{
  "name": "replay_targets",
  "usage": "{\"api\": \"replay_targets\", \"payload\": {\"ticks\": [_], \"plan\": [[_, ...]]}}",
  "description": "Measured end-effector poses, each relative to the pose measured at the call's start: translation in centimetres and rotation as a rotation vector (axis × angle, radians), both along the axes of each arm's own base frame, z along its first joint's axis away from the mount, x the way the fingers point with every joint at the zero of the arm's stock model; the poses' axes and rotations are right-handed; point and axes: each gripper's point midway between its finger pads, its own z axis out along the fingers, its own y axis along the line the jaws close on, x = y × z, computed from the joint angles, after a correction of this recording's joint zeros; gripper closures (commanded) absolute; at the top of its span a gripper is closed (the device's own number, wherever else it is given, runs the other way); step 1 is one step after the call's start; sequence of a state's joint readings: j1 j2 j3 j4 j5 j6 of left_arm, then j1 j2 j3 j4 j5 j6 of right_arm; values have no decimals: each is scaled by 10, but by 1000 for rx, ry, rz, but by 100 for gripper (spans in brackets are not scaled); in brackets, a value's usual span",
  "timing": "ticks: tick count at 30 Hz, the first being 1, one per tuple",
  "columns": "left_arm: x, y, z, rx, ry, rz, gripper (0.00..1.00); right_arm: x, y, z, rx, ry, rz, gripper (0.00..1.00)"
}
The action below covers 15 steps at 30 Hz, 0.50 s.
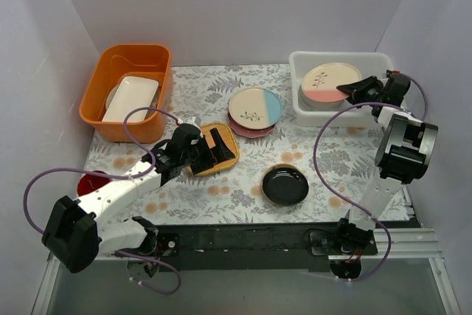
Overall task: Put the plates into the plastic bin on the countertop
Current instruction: Place the plate in the plastic bin.
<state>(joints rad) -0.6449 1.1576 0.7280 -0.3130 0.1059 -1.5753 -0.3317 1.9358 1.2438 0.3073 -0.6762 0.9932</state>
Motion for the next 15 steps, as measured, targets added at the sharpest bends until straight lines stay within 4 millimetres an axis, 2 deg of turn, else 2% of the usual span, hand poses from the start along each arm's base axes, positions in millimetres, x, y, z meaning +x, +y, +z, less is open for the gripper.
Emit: {"api": "replay_targets", "payload": {"ticks": [9,15], "plan": [[-1,-3,-11,16,27,-18,2,8,6,-3,3,22,18,96],[-1,-3,-12,19,30,-22,2,13,13,-23,6,71,42,88]]}}
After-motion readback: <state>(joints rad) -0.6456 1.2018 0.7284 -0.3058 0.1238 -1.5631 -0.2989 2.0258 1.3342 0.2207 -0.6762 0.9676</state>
